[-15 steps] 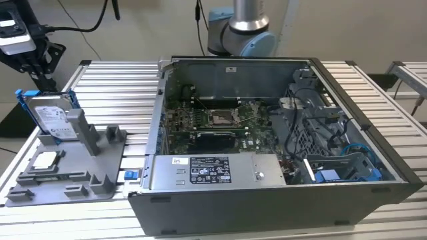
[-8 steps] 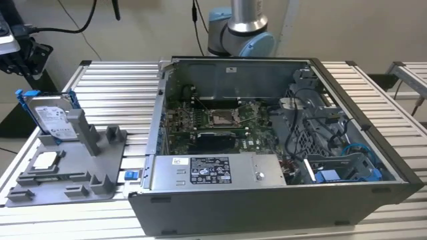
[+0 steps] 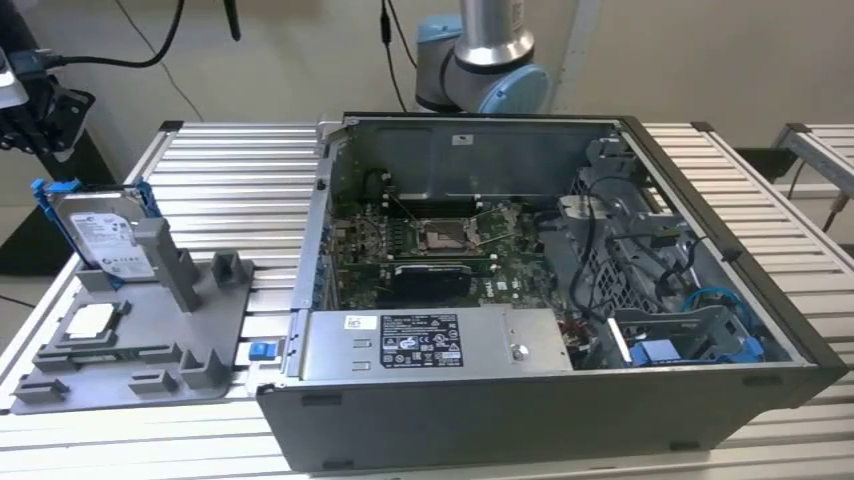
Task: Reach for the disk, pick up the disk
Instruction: 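Reach for the disk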
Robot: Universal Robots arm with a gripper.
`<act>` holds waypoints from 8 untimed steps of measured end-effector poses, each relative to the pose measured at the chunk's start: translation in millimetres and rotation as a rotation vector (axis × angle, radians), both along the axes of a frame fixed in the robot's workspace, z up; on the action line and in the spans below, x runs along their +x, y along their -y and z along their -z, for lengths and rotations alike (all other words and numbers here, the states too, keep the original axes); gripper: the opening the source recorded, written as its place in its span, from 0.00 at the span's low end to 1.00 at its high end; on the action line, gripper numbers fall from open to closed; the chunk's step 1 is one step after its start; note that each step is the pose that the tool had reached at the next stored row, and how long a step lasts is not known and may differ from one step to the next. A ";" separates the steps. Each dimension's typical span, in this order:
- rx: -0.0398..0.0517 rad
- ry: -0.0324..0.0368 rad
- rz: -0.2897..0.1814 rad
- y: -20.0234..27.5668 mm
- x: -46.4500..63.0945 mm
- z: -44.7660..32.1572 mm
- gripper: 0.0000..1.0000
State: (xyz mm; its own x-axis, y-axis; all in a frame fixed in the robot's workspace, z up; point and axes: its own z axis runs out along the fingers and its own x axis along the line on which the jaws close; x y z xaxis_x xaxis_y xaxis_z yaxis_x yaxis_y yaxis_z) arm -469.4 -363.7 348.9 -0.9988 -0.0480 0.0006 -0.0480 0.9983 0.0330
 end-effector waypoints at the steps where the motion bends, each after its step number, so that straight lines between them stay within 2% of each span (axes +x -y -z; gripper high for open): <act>1: 0.0000 0.0000 -0.002 0.9 -0.8 0.0 0.00; 8: -0.0001 0.0000 -0.017 5.3 -4.8 0.1 0.00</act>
State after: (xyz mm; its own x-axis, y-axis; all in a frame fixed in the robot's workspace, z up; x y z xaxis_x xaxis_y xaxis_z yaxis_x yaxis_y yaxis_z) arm -474.1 -369.1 348.8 -0.9979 -0.0647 0.0007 -0.0646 0.9974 0.0329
